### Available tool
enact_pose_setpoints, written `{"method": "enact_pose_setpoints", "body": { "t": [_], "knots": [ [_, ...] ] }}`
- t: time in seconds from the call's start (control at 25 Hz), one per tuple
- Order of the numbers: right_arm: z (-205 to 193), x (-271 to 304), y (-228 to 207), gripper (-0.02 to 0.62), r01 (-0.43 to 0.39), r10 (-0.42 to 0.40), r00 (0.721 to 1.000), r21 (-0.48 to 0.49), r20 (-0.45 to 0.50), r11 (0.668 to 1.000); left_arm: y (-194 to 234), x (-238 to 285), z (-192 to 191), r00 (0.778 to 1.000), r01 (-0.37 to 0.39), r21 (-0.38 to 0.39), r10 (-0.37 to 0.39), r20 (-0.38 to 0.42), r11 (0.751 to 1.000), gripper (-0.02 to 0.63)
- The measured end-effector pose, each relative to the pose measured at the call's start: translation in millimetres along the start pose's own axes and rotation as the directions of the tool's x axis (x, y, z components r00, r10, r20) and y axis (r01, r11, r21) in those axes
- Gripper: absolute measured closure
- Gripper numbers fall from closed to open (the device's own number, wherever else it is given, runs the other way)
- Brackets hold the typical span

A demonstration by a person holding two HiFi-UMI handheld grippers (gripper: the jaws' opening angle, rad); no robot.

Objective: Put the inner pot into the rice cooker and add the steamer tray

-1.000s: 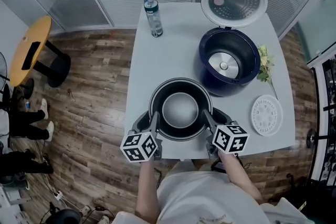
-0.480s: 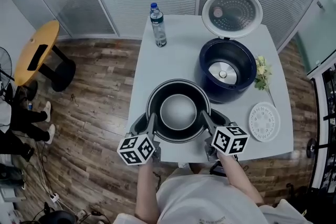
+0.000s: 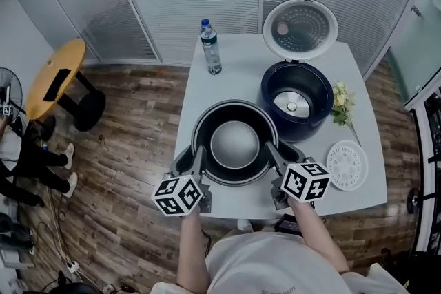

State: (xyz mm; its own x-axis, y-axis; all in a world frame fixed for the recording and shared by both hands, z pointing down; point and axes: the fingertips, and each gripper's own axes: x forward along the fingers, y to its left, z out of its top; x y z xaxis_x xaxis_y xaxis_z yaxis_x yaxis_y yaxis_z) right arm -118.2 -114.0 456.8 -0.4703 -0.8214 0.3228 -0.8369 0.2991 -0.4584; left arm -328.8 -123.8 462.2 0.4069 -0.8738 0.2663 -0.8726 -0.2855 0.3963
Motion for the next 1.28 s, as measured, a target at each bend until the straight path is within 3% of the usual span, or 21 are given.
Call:
{"method": "enact_pose_setpoints", "body": {
  "t": [0.92, 1.28],
  "knots": [
    [60.9, -17.2, 21.5, 0.492, -0.025, 0.031, 0.992, -0.054, 0.120, 0.998, -27.1, -1.0, 58.0, 0.993, 0.076, 0.025, -0.078, 0.093, 0.997, 0.517],
    [80.6, -38.2, 25.5, 0.492, -0.002, 0.011, 0.984, -0.054, 0.177, 0.999, -48.3, -0.9, 79.2, 0.983, 0.143, 0.044, -0.147, 0.106, 0.989, 0.517]
  ]
}}
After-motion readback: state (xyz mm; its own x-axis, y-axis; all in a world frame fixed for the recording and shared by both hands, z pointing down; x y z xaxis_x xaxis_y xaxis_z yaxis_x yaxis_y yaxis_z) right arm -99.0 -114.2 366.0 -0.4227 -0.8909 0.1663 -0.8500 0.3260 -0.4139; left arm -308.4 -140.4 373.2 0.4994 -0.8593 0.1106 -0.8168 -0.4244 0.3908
